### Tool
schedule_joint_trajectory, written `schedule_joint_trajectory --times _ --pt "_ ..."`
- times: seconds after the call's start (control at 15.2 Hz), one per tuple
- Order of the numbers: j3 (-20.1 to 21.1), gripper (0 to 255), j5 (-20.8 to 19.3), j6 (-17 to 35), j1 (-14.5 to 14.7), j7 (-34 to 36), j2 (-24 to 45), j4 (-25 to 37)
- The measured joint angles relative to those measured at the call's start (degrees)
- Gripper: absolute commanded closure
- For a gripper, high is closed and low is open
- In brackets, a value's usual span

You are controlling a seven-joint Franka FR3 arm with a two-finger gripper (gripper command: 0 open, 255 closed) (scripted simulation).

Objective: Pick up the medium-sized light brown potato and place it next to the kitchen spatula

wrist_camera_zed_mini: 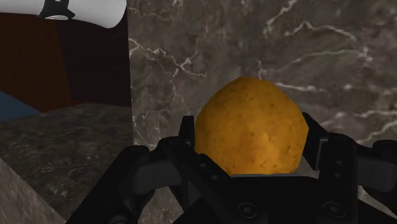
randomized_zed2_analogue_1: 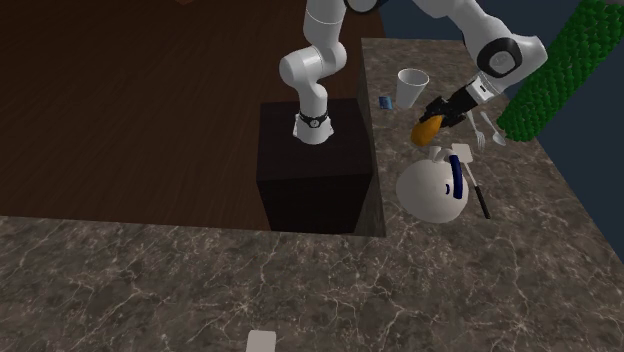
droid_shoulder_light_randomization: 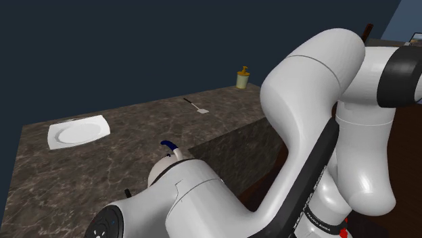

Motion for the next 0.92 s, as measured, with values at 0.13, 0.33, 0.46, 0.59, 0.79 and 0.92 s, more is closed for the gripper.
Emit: schedule_joint_trajectory --times 0.13,0.33,0.46,0.59,0.79,0.92 --pt "-0.15 0 -0.12 0.18 -0.1 -0.02 0.14 -0.17" --pt "-0.19 0 -0.15 0.23 -0.13 -0.02 0.18 -0.22" --pt "-0.2 0 -0.29 -0.71 0.31 0.23 0.78 1.17" --pt "-0.19 0 -0.4 -3.88 0.99 0.11 1.5 4.99" --pt "-0.12 0 -0.51 -6.78 1.93 0.39 2.43 8.59" --pt "-0.1 0 -0.49 -7.09 2.0 0.4 2.47 8.9"
